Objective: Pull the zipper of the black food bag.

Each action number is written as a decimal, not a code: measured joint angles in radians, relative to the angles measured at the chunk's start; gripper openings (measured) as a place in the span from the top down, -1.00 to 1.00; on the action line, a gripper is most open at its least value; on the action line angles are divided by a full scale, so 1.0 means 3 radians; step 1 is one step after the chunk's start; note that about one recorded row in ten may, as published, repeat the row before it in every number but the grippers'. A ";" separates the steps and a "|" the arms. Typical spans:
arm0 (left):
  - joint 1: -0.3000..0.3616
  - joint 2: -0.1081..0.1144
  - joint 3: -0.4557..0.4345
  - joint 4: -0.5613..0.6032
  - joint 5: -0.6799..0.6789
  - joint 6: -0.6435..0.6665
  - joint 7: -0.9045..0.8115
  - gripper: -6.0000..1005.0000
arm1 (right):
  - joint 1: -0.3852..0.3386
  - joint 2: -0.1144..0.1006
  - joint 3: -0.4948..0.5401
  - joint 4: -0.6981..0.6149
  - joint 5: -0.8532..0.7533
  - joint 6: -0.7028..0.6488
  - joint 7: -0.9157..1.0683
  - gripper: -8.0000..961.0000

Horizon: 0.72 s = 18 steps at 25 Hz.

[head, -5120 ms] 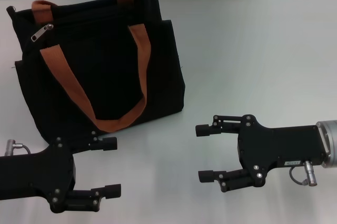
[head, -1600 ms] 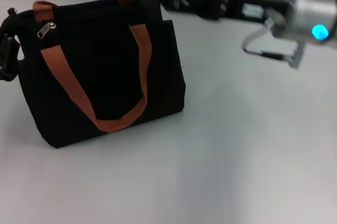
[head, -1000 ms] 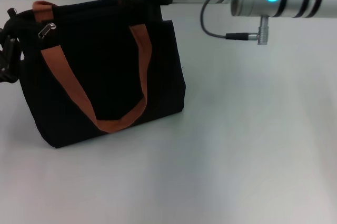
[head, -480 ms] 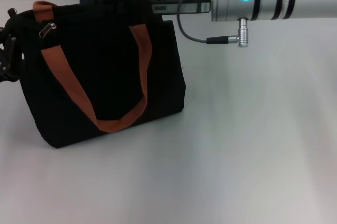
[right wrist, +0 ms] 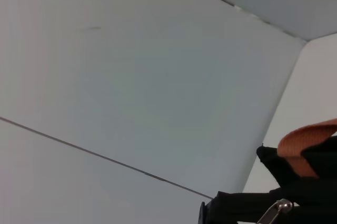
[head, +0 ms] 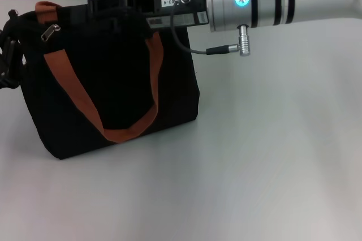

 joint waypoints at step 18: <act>0.0000 0.0000 0.0010 -0.0057 0.0000 0.0046 0.0091 0.98 | 0.0191 0.0000 -0.0789 0.0184 0.0711 0.0448 0.0164 0.24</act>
